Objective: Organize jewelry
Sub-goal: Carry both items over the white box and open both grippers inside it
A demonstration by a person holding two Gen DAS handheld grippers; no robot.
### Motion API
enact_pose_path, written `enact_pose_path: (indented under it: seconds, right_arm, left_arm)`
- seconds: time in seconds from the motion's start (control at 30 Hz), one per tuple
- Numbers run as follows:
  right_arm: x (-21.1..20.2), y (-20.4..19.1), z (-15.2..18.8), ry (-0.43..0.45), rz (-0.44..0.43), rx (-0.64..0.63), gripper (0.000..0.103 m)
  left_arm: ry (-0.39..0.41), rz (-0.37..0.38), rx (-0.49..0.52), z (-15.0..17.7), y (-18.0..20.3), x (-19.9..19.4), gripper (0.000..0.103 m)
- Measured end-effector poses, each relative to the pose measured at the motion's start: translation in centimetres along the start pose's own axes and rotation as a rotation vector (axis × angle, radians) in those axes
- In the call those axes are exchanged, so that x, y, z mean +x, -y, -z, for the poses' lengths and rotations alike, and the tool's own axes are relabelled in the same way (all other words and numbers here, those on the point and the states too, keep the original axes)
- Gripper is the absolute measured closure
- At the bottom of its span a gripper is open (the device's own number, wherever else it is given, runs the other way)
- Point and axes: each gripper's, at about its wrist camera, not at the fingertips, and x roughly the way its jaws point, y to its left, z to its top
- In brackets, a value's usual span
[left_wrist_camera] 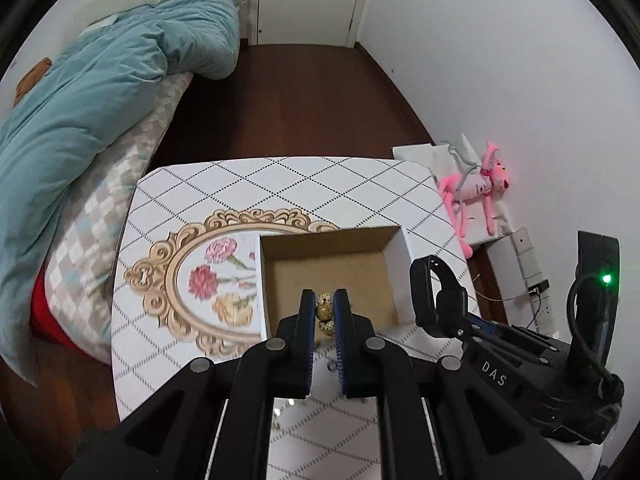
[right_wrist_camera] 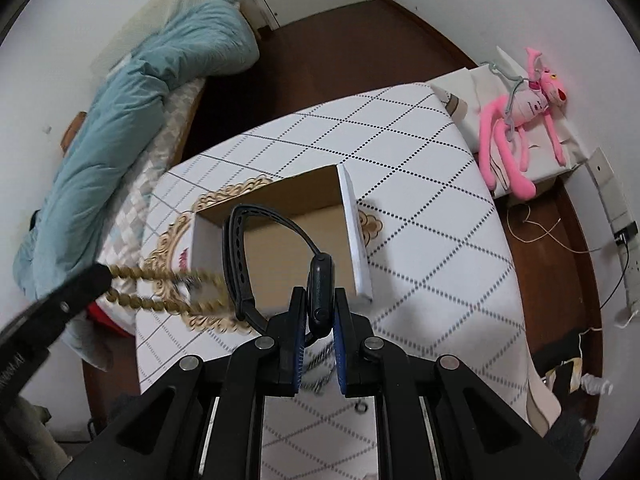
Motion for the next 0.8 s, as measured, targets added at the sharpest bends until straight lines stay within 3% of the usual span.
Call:
enact_pose_path:
  seconds: [0.2, 0.33, 0.43, 0.47, 0.5, 0.53, 0.57, 0.6, 0.67, 0.73, 0.77, 0.8]
  right_arm:
    - [3.1, -0.2, -2.5, -0.05, 0.034, -0.016, 0.09]
    - [5.2, -1.0, -3.7, -0.105, 0.049, -0.051, 0.089]
    - [6.2, -1.5, -3.9, -0.148, 0.072, -0.067, 0.08]
    - [6.0, -1.6, -3.9, -0.141, 0.074, -0.069, 0.07]
    - [5.5, -1.6, -3.7, -0.126, 0.074, -0.068, 0.061]
    - [5.1, -1.6, -3.7, -0.112, 0.079, -0.069, 0.058]
    - [4.7, -1.6, -3.6, -0.097, 0.088, -0.074, 0.055]
    - [4.1, -1.6, -3.3, -0.079, 0.103, -0.08, 0.054]
    - [3.5, -1.6, -3.0, -0.057, 0.142, -0.095, 0.046]
    - [3.2, -1.5, -2.6, -0.043, 0.185, -0.115, 0.026]
    - [3.2, -1.4, -2.4, -0.04, 0.212, -0.13, 0.01]
    - [3.4, -1.4, -2.0, -0.039, 0.242, -0.15, 0.004]
  left_arm:
    - [-0.061, 0.025, -0.014, -2.5, -1.1, 3.0, 0.096]
    - [-0.091, 0.0, -0.026, -3.6, -1.4, 4.2, 0.093]
    - [-0.095, -0.033, -0.028, -3.7, -1.7, 4.5, 0.089]
    - [-0.094, -0.046, -0.034, -3.6, -2.0, 4.4, 0.081]
    - [-0.093, -0.061, -0.039, -3.3, -2.3, 4.5, 0.065]
    - [-0.087, -0.081, -0.039, -3.0, -2.6, 4.4, 0.056]
    - [-0.081, -0.103, -0.039, -2.8, -2.7, 4.4, 0.039]
    - [-0.064, -0.134, -0.036, -2.4, -2.9, 4.2, 0.033]
    - [-0.039, -0.175, -0.024, -1.6, -3.2, 4.1, 0.032]
    - [-0.033, -0.204, -0.03, -0.6, -3.7, 4.3, 0.021]
    - [-0.031, -0.213, -0.036, -0.1, -3.8, 4.5, 0.011]
    - [-0.029, -0.215, -0.04, 0.4, -4.0, 4.7, 0.005]
